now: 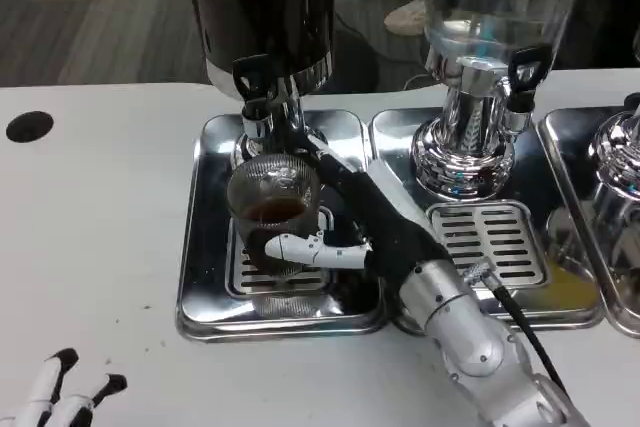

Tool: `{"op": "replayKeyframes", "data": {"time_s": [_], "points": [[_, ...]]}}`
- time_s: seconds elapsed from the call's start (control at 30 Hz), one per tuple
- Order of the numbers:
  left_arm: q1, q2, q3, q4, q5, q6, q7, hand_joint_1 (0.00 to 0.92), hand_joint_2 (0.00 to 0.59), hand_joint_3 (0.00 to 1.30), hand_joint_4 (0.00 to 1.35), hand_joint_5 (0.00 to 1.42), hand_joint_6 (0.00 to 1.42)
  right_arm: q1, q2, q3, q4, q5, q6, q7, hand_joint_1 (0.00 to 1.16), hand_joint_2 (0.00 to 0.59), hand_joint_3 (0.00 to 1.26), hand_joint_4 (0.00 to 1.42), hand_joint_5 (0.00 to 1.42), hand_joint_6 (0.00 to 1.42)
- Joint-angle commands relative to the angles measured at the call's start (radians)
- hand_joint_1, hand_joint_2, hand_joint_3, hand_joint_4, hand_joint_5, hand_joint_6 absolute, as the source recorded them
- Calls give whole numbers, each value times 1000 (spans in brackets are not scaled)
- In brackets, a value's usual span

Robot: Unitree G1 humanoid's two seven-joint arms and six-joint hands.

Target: Grasp the cup under the faucet to collect the drink, then remove the cup.

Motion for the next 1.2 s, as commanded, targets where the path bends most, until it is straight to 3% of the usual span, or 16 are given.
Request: {"op": "replayKeyframes", "data": {"time_s": [0.03, 0.57, 1.2], "points": [[-16, 0, 22, -5, -23, -8, -34, 0, 69, 266, 60, 162, 400, -22, 0, 2, 26, -7, -23, -14, 696, 73, 122, 134, 132, 43], [-47, -35, 3, -5, 8, -10, -86, 0, 70, 281, 73, 168, 400, -5, -17, -15, 46, 1, -63, -47, 690, 89, 343, 301, 267, 116], [-51, -46, -20, -2, 27, -14, -86, 0, 71, 290, 101, 180, 414, 23, -29, -35, 17, 15, -78, -44, 690, 90, 389, 334, 301, 138]]}}
